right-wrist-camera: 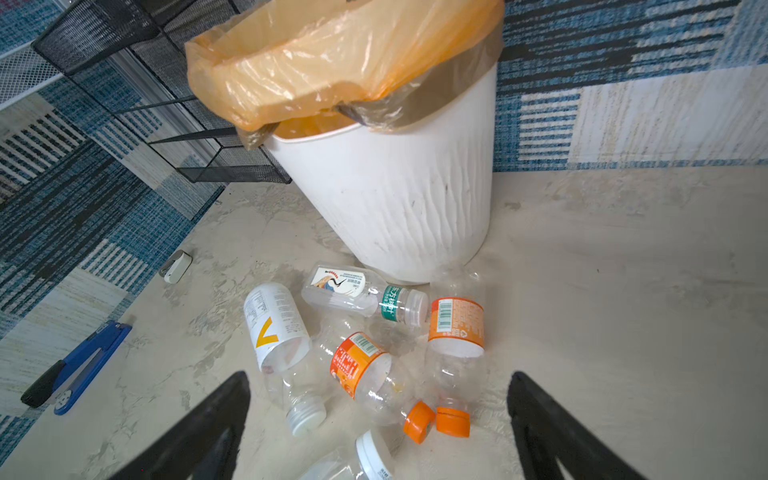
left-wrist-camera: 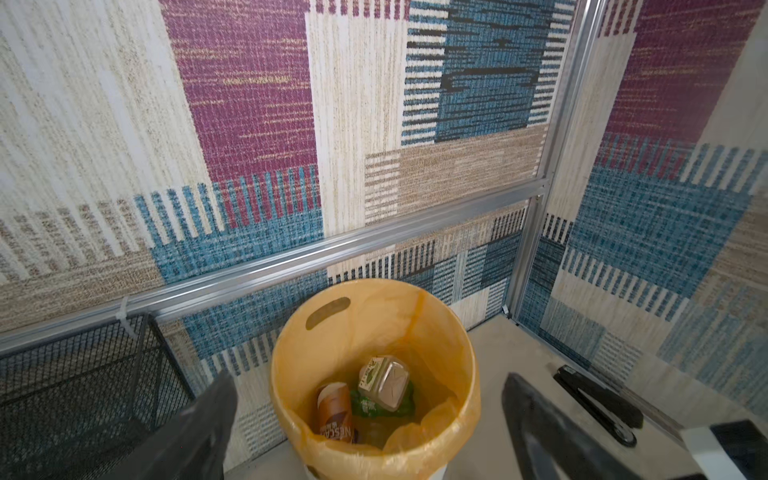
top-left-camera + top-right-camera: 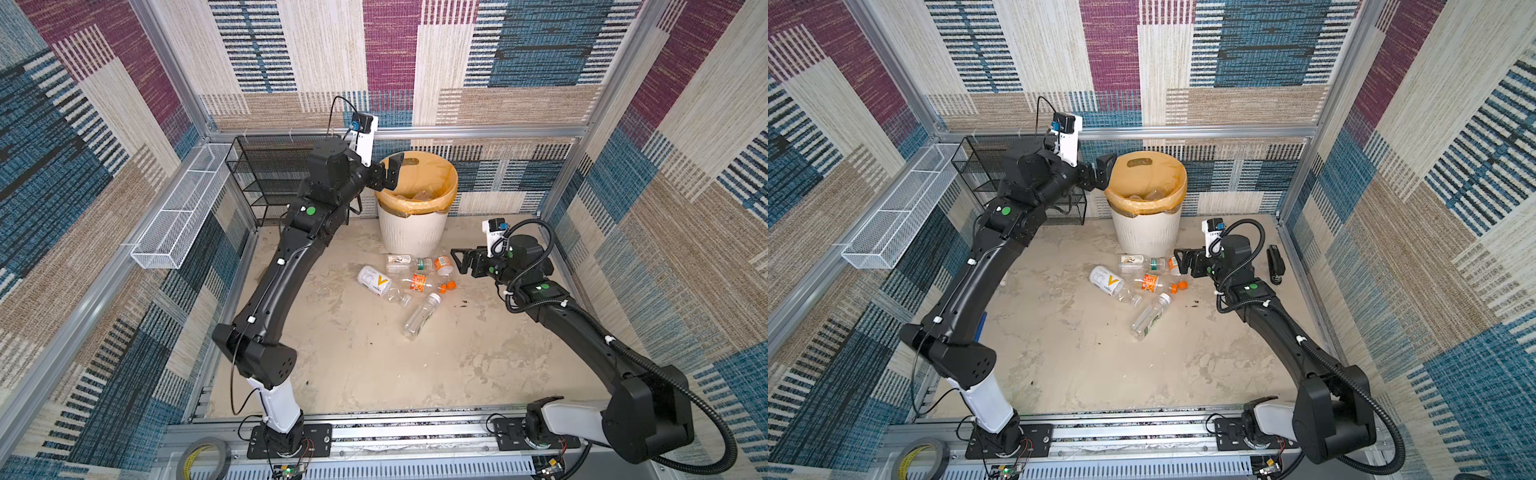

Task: Throw the plastic bottles in the bin
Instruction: 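Open the left gripper over the bin to drop the bottle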

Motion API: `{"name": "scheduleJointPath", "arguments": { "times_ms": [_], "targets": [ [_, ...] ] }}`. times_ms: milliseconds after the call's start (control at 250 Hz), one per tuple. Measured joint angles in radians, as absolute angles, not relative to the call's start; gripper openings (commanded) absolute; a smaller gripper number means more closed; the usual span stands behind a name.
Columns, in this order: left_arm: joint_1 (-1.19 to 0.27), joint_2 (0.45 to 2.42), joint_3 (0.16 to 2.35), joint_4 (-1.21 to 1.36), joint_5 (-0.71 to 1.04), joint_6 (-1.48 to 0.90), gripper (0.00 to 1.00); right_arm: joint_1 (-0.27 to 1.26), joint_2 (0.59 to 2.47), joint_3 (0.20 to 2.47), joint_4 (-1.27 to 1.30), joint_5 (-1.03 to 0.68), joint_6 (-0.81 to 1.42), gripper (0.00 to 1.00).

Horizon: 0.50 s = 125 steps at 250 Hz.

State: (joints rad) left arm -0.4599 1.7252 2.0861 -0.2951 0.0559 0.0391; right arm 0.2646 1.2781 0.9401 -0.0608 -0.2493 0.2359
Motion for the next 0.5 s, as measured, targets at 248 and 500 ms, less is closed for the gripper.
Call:
{"name": "scheduleJointPath", "arguments": {
  "times_ms": [248, 500],
  "targets": [
    [-0.398, 1.395, 1.539, -0.248, -0.015, 0.075, 1.0, 0.442, 1.311, 0.895, -0.218, -0.146, 0.401, 0.97],
    [-0.339, 1.195, 1.167, -0.149, -0.131, 0.078, 1.0, 0.58, 1.434, 0.903, -0.315, -0.1, 0.565, 0.97]
  ]
}}
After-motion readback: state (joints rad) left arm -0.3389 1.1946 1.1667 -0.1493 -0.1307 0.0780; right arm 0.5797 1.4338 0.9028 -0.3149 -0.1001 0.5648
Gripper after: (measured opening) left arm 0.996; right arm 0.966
